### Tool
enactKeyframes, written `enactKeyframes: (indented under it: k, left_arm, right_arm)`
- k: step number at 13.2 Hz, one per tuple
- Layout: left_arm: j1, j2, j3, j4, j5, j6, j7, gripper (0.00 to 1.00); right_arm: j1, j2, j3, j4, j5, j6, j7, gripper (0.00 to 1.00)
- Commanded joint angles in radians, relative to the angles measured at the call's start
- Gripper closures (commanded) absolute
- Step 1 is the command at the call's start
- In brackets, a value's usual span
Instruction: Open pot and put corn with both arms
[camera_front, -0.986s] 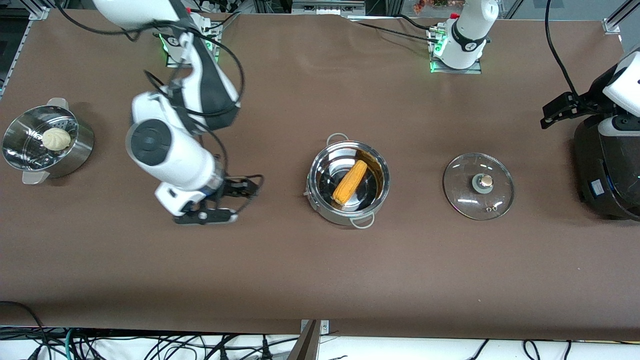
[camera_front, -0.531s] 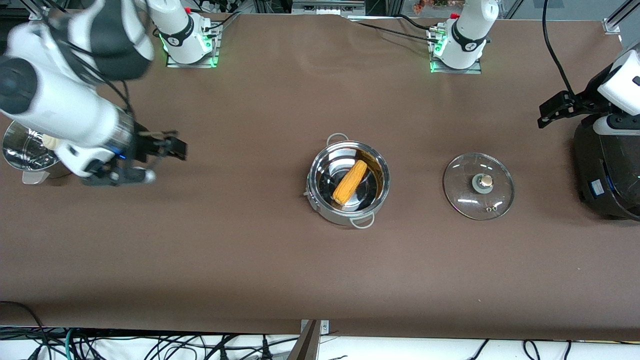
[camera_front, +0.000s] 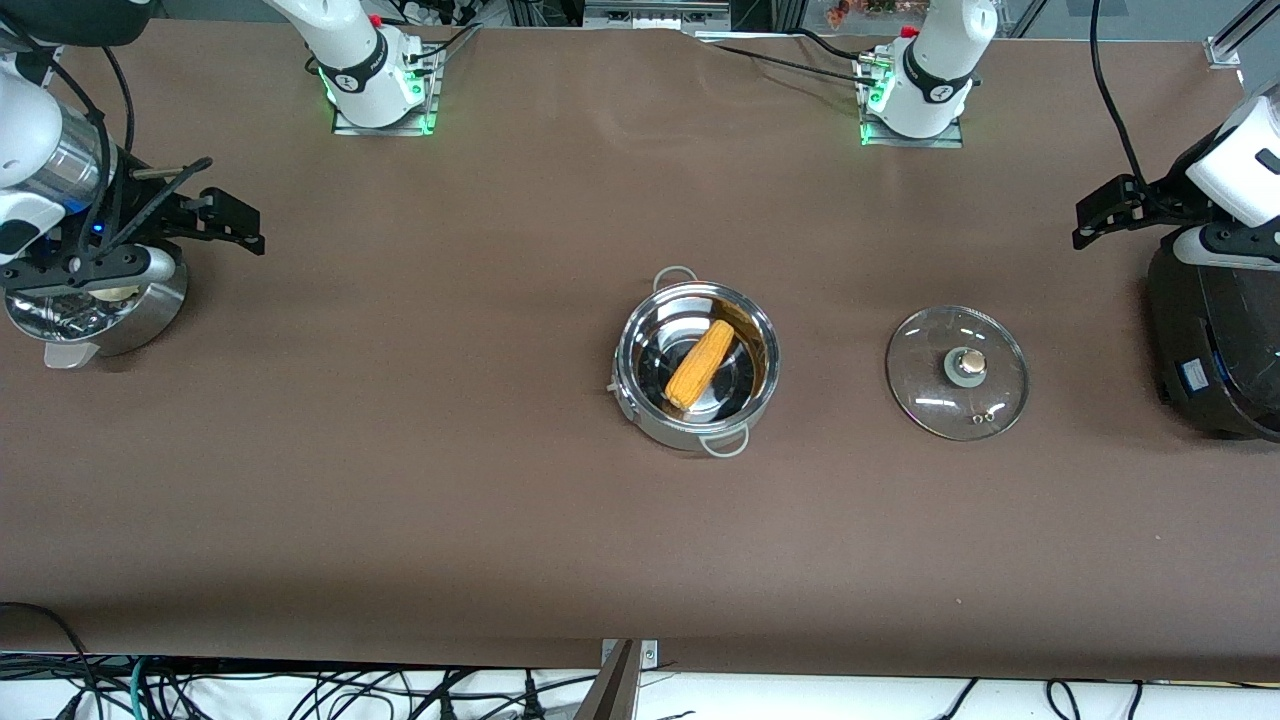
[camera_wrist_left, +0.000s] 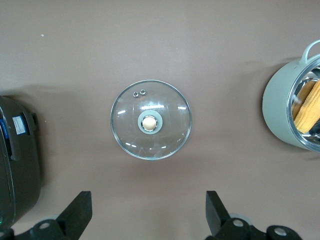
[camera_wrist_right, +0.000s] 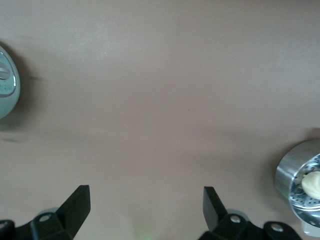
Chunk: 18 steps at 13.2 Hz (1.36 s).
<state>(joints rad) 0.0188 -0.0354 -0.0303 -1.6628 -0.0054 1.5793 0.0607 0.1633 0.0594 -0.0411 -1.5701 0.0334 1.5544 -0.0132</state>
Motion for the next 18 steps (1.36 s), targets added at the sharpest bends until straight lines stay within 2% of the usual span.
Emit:
enactKeyframes:
  k: [1, 11, 18]
  left_arm:
    - [-0.002, -0.008, -0.011, 0.008, 0.010, -0.019, 0.016, 0.00]
    - [0.000, -0.008, -0.014, 0.008, 0.010, -0.019, 0.022, 0.00]
    - [0.000, -0.008, -0.014, 0.008, 0.010, -0.019, 0.022, 0.00]
  right_arm:
    - [-0.018, -0.015, 0.021, -0.009, -0.027, -0.025, -0.021, 0.00]
    - [-0.022, -0.003, 0.000, 0.004, -0.007, -0.022, -0.017, 0.00]
    - [-0.019, 0.002, 0.003, 0.070, -0.007, -0.022, -0.017, 0.00]
